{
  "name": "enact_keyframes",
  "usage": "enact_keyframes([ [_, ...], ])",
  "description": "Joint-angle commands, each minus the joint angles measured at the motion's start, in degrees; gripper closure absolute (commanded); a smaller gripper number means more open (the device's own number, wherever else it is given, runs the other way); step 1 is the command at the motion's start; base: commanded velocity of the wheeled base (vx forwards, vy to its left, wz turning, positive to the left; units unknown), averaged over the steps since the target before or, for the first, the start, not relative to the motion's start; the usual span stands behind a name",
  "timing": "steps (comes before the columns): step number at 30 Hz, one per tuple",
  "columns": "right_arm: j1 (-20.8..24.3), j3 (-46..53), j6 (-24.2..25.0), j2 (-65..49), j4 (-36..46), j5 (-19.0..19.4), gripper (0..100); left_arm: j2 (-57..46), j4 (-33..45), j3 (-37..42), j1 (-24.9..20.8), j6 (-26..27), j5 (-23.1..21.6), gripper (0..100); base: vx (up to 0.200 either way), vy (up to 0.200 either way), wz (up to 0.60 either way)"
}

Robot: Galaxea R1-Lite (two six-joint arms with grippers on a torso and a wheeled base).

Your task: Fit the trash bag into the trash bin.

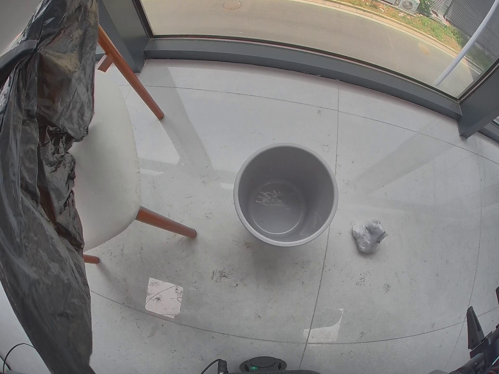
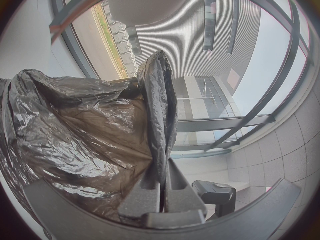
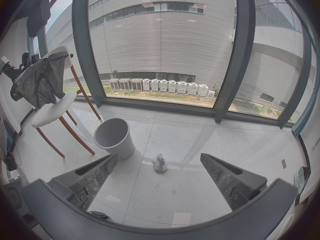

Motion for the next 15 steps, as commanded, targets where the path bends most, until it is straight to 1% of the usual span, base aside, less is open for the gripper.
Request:
enact_keyframes([
  [1, 0.06, 1.01, -0.02, -0.22, 0.02, -0.01, 0, 0.99, -0.08, 0.11, -3.87, 0.07, 0.00, 100, 0.000, -0.200, 0.00],
  [2, 0.06, 1.01, -0.02, -0.22, 0.02, -0.01, 0, 1.08, -0.08, 0.11, -3.96, 0.07, 0.00, 100, 0.000, -0.200, 0.00],
  [3, 0.06, 1.01, -0.02, -0.22, 0.02, -0.01, 0, 2.05, -0.16, 0.02, -5.72, 0.07, 0.00, 100, 0.000, -0.200, 0.00],
  [8, 0.06, 1.01, -0.02, -0.22, 0.02, -0.01, 0, 4.24, -0.60, -0.59, -10.47, 0.25, 0.00, 100, 0.000, -0.200, 0.00],
  [10, 0.06, 1.01, -0.02, -0.31, 0.02, -0.01, 0, 5.65, -1.31, -0.59, -11.34, 0.51, 0.00, 100, 0.000, -0.200, 0.00],
  [11, 0.06, 1.01, 0.07, -0.31, -0.07, -0.01, 0, 7.67, -3.06, -0.59, -11.34, 0.78, 0.09, 100, 0.000, -0.200, 0.00],
  [12, 0.06, 1.01, 0.07, -0.31, 0.02, -0.01, 0, 7.85, -3.24, -0.59, -11.34, 0.78, 0.09, 100, 0.000, -0.200, 0.00],
  [13, 0.06, 1.01, 0.07, -0.31, -0.07, -0.01, 0, 10.57, -6.32, -0.59, -11.34, 0.69, 0.18, 100, 0.000, -0.200, 0.00],
  [15, 0.06, 1.01, 0.07, -0.31, -0.07, -0.01, 0, 13.47, -10.80, -0.42, -11.34, 0.34, 0.18, 100, 0.000, 0.000, 0.00],
])
